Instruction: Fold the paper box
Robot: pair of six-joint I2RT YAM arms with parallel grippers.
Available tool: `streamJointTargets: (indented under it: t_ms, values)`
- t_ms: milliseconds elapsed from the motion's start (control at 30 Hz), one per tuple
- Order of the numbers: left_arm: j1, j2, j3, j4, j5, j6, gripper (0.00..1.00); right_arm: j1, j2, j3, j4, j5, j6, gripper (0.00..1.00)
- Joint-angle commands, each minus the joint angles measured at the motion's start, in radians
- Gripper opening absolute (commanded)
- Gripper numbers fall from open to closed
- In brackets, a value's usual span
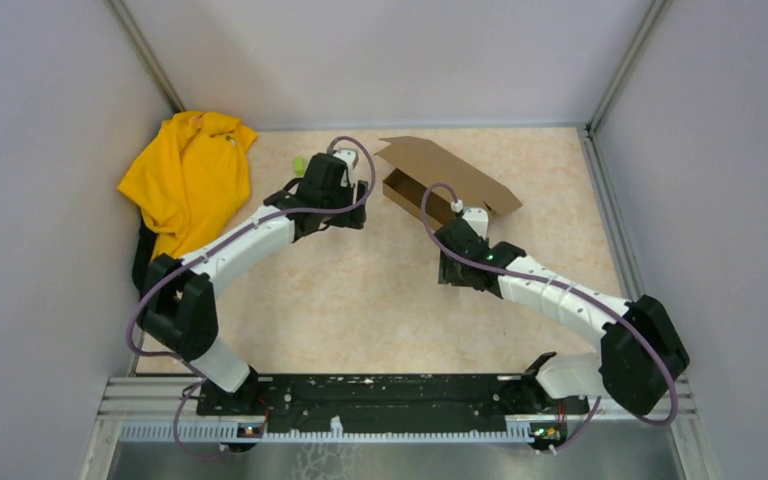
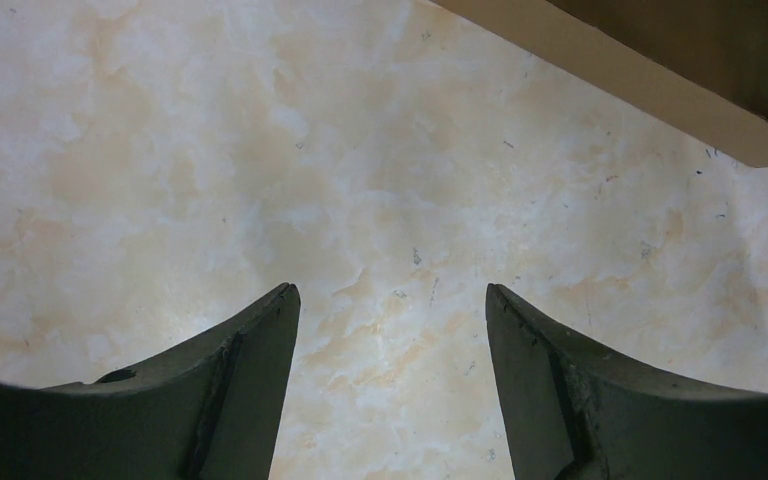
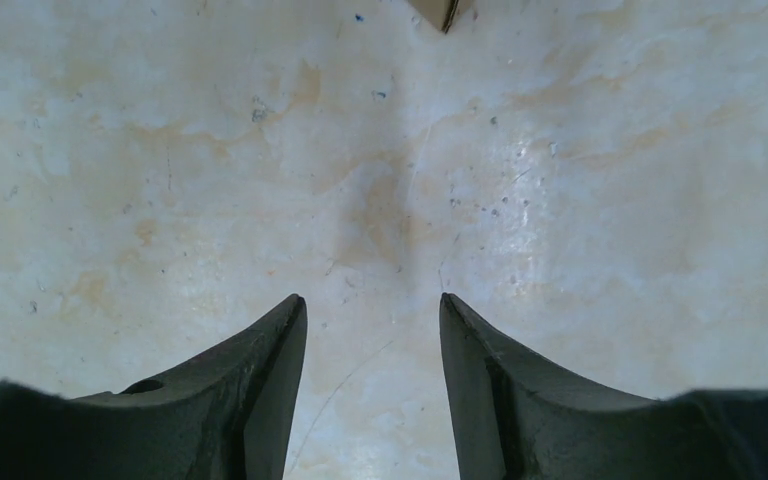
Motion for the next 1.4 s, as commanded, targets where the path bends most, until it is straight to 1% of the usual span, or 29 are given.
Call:
streamJointTargets:
  t_ms: [0,67,133,233,300,367,467,500,567,600,667,733,767,800,867,933,1000,1067,1133,1233,1267,1367]
  values:
    - [0.007,-0.088,-0.023,0.024,0.002,-0.004,0.75,0.006,-0.071,0.116,-0.037,0.113,-0.061,0.52]
    - [0.007,-0.112,-0.030,0.025,0.003,-0.007,0.75,0.007,-0.104,0.140,-0.033,0.102,-0.082,0.54]
    - [0.008,-0.132,-0.034,0.026,0.010,-0.010,0.75,0.007,-0.134,0.154,-0.034,0.113,-0.095,0.60]
    - [0.011,-0.148,-0.030,0.026,0.014,-0.011,0.76,0.006,-0.126,0.192,-0.065,0.191,-0.117,0.70]
    - [0.019,-0.146,-0.028,0.028,0.016,-0.016,0.78,0.003,-0.117,0.222,-0.094,0.211,-0.120,0.72]
    - [0.036,-0.141,-0.022,0.041,0.039,-0.028,0.81,0.000,-0.135,0.229,-0.095,0.210,-0.111,0.75]
    - [0.060,-0.117,-0.013,0.086,0.103,-0.032,0.82,-0.037,-0.182,0.213,-0.085,0.172,-0.076,0.84]
    - [0.069,-0.102,-0.008,0.100,0.118,-0.031,0.82,-0.067,-0.204,0.205,-0.077,0.148,-0.060,0.84]
    - [0.094,-0.072,0.006,0.112,0.185,-0.035,0.81,-0.147,-0.255,0.167,-0.043,0.057,-0.039,0.69]
    - [0.105,-0.062,0.002,0.132,0.206,-0.038,0.80,-0.200,-0.281,0.150,-0.027,0.011,-0.035,0.66]
    - [0.122,-0.045,-0.023,0.171,0.256,-0.041,0.76,-0.321,-0.329,0.115,-0.005,-0.079,-0.013,0.66]
    - [0.125,-0.030,-0.056,0.225,0.296,-0.050,0.69,-0.449,-0.355,0.065,0.037,-0.179,0.015,0.66]
    - [0.125,-0.015,-0.068,0.244,0.307,-0.059,0.66,-0.505,-0.354,0.041,0.053,-0.215,0.026,0.66]
    - [0.126,0.005,-0.074,0.255,0.312,-0.064,0.63,-0.554,-0.347,0.023,0.058,-0.220,0.039,0.66]
    - [0.127,0.031,-0.075,0.268,0.294,-0.074,0.62,-0.573,-0.323,-0.001,0.070,-0.144,0.054,0.67]
    - [0.127,0.044,-0.084,0.299,0.251,-0.081,0.64,-0.604,-0.277,-0.015,0.101,-0.126,0.069,0.68]
    - [0.133,0.062,-0.089,0.340,0.204,-0.080,0.66,-0.640,-0.214,-0.014,0.150,-0.152,0.084,0.69]
    - [0.146,0.110,-0.042,0.347,0.189,-0.073,0.66,-0.680,-0.133,-0.008,0.203,-0.215,0.094,0.70]
    - [0.153,0.172,0.019,0.323,0.189,-0.062,0.65,-0.705,-0.074,-0.008,0.224,-0.246,0.104,0.70]
    - [0.168,0.232,0.047,0.354,0.204,-0.062,0.66,-0.787,-0.038,-0.042,0.269,-0.279,0.123,0.69]
    - [0.175,0.248,0.051,0.395,0.205,-0.074,0.67,-0.805,-0.032,-0.054,0.283,-0.283,0.132,0.69]
    - [0.200,0.315,0.096,0.408,0.236,-0.111,0.68,-0.847,0.001,-0.079,0.328,-0.307,0.167,0.68]
